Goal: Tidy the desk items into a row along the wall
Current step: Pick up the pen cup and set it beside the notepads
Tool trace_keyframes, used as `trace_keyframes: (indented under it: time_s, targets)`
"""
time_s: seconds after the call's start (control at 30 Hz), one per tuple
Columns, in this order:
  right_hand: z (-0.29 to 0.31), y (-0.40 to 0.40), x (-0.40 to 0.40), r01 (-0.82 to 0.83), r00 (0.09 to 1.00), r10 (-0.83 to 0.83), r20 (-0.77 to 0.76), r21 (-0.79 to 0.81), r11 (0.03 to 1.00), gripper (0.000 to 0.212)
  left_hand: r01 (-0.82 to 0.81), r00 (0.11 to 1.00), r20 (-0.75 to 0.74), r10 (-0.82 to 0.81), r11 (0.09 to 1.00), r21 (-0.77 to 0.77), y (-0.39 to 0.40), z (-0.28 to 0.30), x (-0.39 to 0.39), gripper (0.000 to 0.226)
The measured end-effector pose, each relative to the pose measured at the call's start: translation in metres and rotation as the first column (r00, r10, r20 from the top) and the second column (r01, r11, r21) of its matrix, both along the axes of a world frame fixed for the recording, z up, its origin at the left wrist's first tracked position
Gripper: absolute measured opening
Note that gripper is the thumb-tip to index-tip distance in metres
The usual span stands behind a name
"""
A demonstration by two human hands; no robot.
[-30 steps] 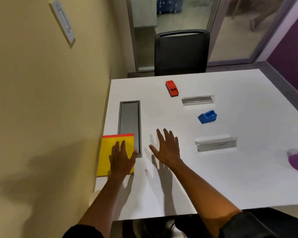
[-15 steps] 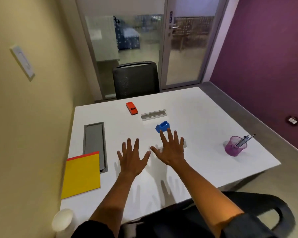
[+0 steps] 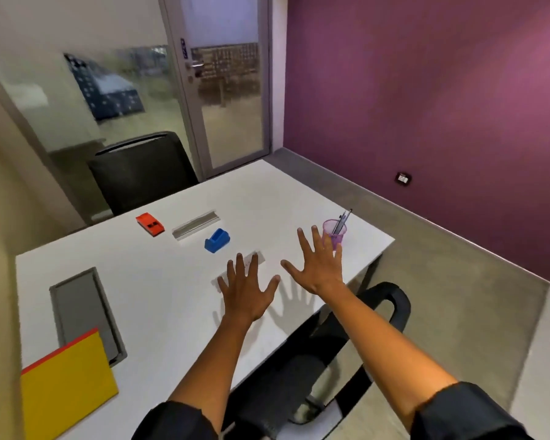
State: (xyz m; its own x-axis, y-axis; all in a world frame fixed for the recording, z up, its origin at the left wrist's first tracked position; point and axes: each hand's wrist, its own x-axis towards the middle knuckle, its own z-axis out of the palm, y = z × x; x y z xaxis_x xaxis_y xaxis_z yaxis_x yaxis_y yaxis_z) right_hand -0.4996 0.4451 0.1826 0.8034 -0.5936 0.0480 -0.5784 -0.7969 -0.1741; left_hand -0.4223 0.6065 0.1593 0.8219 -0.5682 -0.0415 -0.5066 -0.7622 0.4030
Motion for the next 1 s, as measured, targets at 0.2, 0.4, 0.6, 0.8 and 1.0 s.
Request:
trace_keyframes:
  time_s: [0.2,0.4,0.6,0.8,1.0]
  targets:
    - [0.001,-0.065,-0.044,0.101,0.994,-0.102,0.038,0.025,0.995,0.089,0.096,0.995,-0.018,-0.095,0.995,0.022,-0.074,0.006,-0.027,0.085]
    - [-0.011,-0.157,-0.077,0.135,0.991,-0.136,0.010,0.064,0.989,0.094,0.118,0.992,-0.040,-0.116,0.991,0.058,-0.166,0.000,-0.054,0.084]
    - [-0.017,-0.243,-0.100,0.116,0.993,-0.116,-0.006,0.116,0.986,0.097,0.105,0.993,-0.058,-0.101,0.992,0.072,-0.253,-0.005,-0.080,0.084]
    - [-0.025,-0.300,-0.099,0.063,0.998,-0.060,-0.023,0.163,0.985,0.101,0.066,0.993,-0.101,-0.053,0.989,0.130,-0.302,-0.020,-0.082,0.083]
    - [-0.051,-0.347,-0.070,0.008,0.997,0.012,-0.081,0.237,0.971,0.111,0.006,0.993,-0.114,0.022,0.970,0.244,-0.336,-0.054,-0.050,0.087]
